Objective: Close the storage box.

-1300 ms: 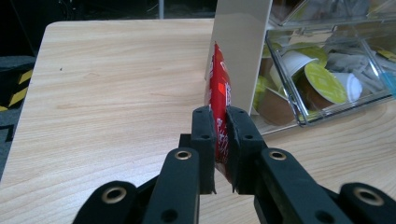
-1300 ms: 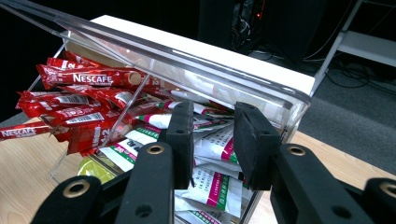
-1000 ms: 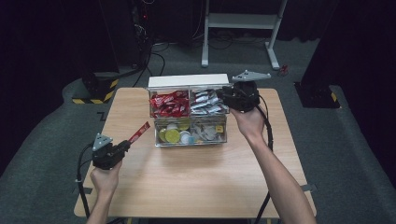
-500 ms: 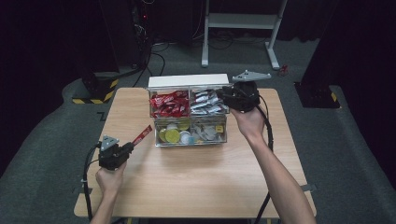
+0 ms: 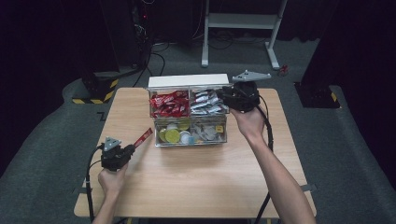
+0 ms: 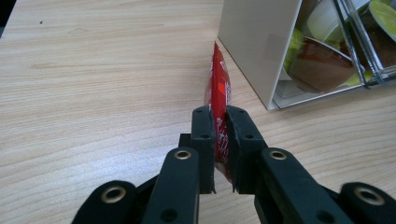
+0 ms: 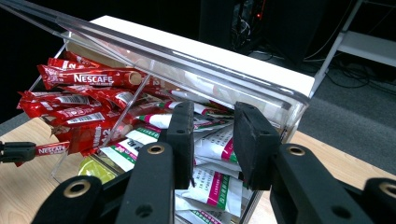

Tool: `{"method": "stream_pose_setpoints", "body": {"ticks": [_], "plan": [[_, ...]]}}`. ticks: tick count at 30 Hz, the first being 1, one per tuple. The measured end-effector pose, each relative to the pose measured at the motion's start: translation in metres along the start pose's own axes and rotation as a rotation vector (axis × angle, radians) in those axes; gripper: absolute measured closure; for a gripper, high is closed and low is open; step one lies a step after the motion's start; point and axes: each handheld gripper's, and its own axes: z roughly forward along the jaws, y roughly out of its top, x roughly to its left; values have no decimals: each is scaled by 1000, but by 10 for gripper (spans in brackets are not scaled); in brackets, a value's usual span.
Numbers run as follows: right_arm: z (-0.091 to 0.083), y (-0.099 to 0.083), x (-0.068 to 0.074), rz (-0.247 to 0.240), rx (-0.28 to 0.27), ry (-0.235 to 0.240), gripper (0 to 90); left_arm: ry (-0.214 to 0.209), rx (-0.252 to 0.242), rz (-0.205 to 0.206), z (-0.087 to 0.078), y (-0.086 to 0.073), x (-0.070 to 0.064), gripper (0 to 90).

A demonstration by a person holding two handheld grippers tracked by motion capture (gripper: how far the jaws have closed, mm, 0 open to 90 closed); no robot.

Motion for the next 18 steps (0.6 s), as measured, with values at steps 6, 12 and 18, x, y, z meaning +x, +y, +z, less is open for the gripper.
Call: {"method": "stream_pose_setpoints", "body": {"ticks": [6, 12, 18], "plan": [[0, 0, 0, 0, 2, 2, 686, 5, 18, -14, 6, -5, 1, 818], [0, 0, 0, -3, 2, 1, 686, 2, 26, -28, 9, -8, 4, 816], [-1, 0, 0, -2, 1, 1, 685, 2, 46, -31, 12, -13, 4, 813]]}}
